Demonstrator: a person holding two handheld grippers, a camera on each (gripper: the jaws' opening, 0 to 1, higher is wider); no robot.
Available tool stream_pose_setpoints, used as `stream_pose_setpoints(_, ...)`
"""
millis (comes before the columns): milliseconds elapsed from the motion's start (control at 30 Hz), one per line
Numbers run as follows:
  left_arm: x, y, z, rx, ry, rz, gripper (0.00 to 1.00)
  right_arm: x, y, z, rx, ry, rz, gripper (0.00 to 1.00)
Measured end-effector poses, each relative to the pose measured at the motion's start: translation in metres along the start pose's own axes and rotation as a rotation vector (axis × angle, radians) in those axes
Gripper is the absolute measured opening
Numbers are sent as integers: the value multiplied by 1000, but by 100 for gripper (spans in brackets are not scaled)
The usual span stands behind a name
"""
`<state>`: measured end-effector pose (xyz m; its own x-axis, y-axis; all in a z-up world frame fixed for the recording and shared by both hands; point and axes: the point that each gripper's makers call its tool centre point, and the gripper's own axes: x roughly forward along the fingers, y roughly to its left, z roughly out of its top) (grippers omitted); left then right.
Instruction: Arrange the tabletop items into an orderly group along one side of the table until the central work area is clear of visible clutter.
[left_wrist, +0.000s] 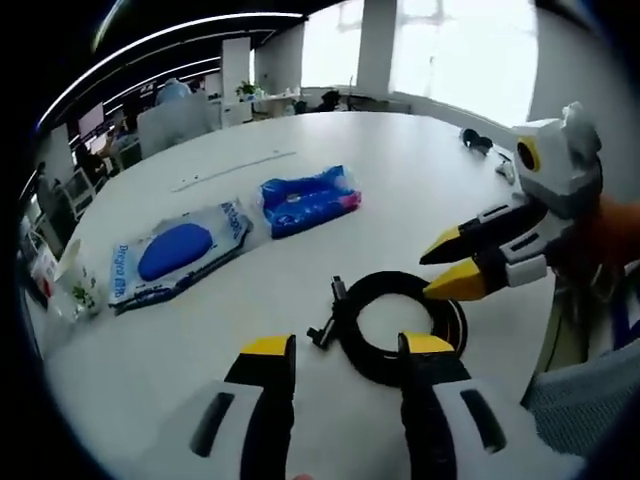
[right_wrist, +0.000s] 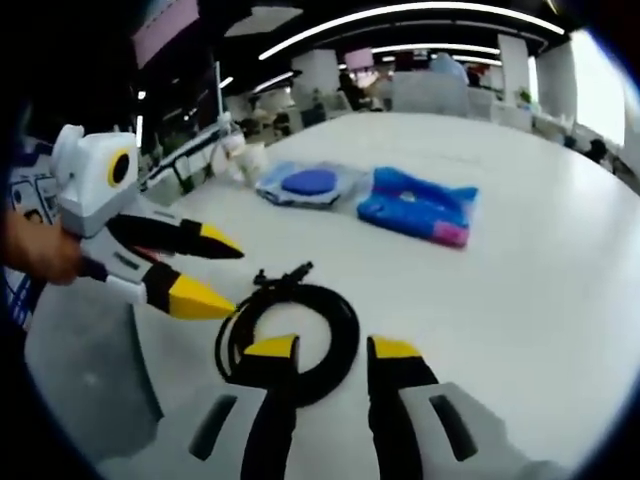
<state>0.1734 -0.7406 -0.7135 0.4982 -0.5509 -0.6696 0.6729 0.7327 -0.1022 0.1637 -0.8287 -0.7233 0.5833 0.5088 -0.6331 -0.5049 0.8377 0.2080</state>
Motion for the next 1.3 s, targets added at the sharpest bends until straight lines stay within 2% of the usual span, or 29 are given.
stream_pose_setpoints(300, 10, -6, -6, -74, 39, 11, 31, 2, -1, -7, 11, 17, 12, 21)
stream_pose_setpoints(633, 17, -4, -10, -122, 65, 50, 27, 6, -2, -11, 28, 37, 25, 18)
stream_pose_setpoints(733, 22, -2, -15, -152, 100, 66, 28, 8, -4, -16, 23, 64, 20, 16)
stream_pose_setpoints(1033, 28, -7, -16, -90, 114, 86, 20, 9, -3, -16, 1, 59, 10, 13)
stream_pose_setpoints(1067, 29, -10, -16, -76, 115, 71, 19, 9, -2, -17, 3, 62, 10, 13)
stream_pose_setpoints(1100, 29, -7, -16, -46, 115, 91, 19, 9, -2, -16, -1, 65, 1, 13)
stream_pose_setpoints(1300, 29, -6, -15, -34, 107, 99, 16, 11, -3, -16, 4, 105, -47, 11)
